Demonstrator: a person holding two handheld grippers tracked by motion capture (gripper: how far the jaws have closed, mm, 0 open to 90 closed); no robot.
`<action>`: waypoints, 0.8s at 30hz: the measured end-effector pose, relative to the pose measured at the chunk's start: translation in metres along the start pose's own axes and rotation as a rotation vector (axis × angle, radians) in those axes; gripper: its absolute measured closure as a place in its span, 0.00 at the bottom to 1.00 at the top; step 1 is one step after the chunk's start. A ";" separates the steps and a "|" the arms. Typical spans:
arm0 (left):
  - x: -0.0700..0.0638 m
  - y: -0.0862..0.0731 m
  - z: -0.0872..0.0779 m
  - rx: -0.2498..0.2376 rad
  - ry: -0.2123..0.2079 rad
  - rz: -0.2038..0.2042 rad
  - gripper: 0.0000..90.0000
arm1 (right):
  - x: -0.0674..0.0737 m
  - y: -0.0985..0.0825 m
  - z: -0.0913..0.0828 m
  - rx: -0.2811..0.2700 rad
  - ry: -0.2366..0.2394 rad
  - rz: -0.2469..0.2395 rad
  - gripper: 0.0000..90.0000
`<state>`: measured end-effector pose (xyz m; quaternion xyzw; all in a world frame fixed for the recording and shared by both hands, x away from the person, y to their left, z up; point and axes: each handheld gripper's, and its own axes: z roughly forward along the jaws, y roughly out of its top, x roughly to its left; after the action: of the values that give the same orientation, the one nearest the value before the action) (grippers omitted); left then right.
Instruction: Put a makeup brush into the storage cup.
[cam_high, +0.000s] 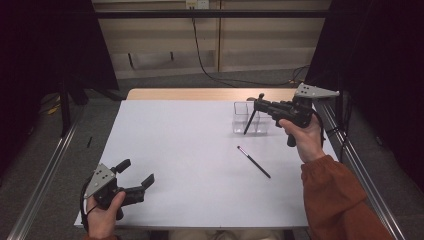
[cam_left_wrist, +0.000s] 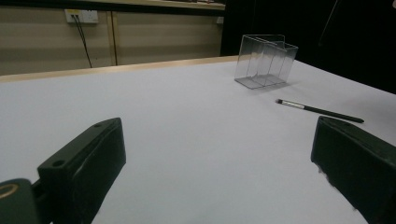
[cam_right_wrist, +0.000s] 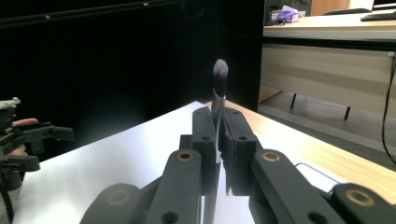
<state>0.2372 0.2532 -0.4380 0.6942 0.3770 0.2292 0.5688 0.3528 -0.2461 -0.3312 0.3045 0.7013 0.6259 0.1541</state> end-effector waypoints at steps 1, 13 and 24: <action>0.000 0.000 0.000 0.001 0.001 0.001 0.03 | -0.001 0.001 0.000 0.001 -0.005 -0.003 0.94; -0.002 0.000 -0.002 0.010 0.008 0.006 0.03 | -0.021 0.013 0.011 0.017 -0.072 -0.012 0.94; -0.003 0.000 -0.003 0.013 0.000 0.009 0.03 | -0.035 0.025 0.025 0.023 -0.126 -0.020 0.94</action>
<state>0.2329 0.2533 -0.4370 0.6994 0.3755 0.2292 0.5633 0.3999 -0.2474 -0.3164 0.3381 0.7004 0.5956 0.2008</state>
